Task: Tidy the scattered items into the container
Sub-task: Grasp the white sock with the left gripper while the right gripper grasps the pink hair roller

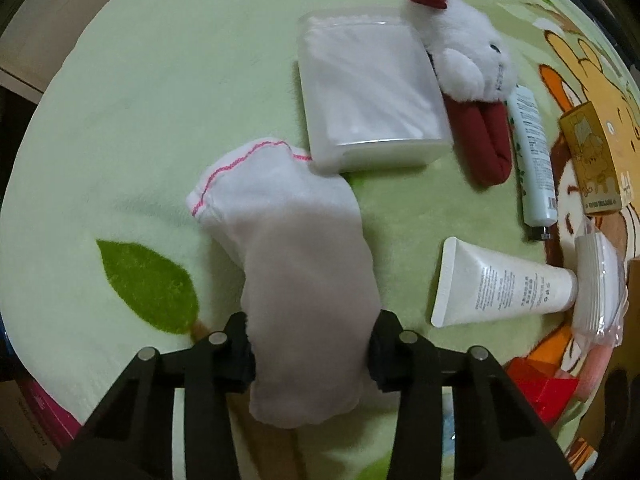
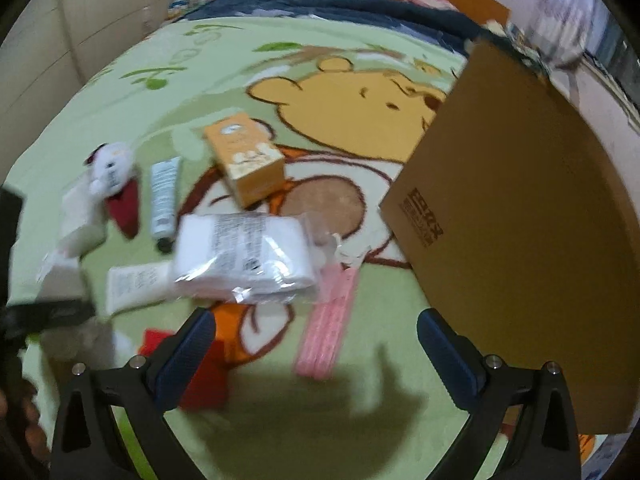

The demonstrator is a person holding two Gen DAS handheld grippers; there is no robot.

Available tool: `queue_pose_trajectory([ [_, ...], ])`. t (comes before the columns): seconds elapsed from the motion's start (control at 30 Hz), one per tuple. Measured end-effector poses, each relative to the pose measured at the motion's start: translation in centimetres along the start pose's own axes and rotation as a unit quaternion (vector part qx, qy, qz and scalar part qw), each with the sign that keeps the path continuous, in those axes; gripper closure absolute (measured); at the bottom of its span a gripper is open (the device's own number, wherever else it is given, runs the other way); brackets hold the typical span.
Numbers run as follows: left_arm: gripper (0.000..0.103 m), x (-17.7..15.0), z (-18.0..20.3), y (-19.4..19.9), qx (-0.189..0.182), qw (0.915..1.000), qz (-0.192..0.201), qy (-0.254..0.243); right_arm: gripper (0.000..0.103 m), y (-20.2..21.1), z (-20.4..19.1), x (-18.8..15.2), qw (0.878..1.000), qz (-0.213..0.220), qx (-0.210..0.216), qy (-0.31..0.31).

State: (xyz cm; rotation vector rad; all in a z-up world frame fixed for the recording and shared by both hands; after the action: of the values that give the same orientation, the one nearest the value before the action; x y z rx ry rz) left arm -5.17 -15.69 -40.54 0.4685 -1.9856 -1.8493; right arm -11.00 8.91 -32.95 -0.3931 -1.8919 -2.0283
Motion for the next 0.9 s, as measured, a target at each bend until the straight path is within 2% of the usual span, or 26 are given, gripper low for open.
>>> queue_pose_trajectory([
  [0.2,0.060,0.1,0.2,0.0,-0.002,1.0000,-0.003,-0.009,0.000,-3.9,1.3,-0.2,0.997,-0.060,-0.031,-0.021],
  [0.47,0.060,0.4,0.7,0.0,0.001,0.9997,-0.006,-0.025,0.002,-5.9,2.1,-1.3,0.996,-0.088,-0.026,-0.016],
  [0.53,0.060,0.5,0.9,0.1,0.003,0.9995,-0.005,-0.030,0.022,-6.1,2.0,-1.3,0.996,-0.089,-0.001,-0.022],
  [0.6,0.061,0.6,1.1,0.1,0.005,0.9994,-0.004,-0.034,0.056,-5.9,2.0,-1.1,0.996,-0.081,0.001,-0.021],
  [0.67,0.066,0.6,1.4,0.3,0.005,0.9992,-0.002,-0.039,0.074,-5.6,1.8,-1.1,0.996,-0.083,0.009,-0.020],
  [0.77,0.077,0.7,1.8,1.0,0.002,0.9987,0.005,-0.051,0.076,-4.9,2.0,-1.0,0.996,-0.086,0.017,-0.026],
  [0.9,0.079,0.6,1.8,2.9,0.015,0.9969,0.023,-0.074,0.076,-3.1,2.5,-1.6,0.995,-0.089,0.022,-0.032],
])
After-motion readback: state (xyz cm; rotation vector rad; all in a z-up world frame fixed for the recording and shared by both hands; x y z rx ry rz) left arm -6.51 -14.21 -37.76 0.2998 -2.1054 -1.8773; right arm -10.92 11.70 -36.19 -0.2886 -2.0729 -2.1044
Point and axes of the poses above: each gripper's, at about its wrist camera, not at the fingertips, and y roughly against the way its jaws point, z to its right, x to its top, the point moved 6 cm from there along -y, roughly the way its jaws point, and after that the axes turned 2 degrees about -y, right-handed, at the moved point
